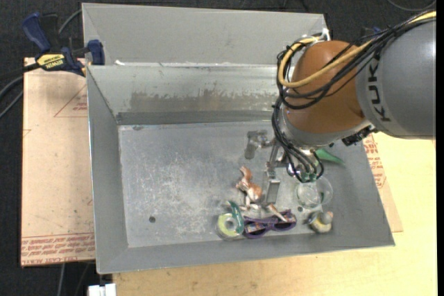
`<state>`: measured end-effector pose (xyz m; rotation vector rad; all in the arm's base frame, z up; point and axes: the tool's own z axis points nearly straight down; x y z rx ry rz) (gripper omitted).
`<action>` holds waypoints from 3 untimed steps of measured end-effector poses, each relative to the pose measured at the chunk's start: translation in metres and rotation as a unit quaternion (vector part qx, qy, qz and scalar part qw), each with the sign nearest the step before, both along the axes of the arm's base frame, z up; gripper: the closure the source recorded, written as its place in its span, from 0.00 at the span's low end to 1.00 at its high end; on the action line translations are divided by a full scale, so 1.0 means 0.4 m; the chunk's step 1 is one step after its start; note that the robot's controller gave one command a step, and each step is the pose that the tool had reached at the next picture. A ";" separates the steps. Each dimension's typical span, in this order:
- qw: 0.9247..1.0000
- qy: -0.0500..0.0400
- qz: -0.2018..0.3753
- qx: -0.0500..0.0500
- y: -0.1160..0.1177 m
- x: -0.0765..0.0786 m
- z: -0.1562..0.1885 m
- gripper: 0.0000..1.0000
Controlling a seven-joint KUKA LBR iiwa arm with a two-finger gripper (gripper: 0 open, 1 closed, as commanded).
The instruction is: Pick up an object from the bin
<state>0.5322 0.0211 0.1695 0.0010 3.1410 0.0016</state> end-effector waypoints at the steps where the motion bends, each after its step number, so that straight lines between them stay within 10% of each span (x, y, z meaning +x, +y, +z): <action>1: 0.998 0.000 0.058 0.001 -0.065 -0.051 -0.224 0.00; 2: 0.984 -0.003 0.179 0.001 0.005 -0.130 -0.243 1.00; 3: 0.984 -0.003 0.179 0.001 0.005 -0.130 -0.243 1.00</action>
Offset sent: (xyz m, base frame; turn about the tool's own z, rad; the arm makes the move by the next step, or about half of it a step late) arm -0.0541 0.0008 -0.0995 -0.3619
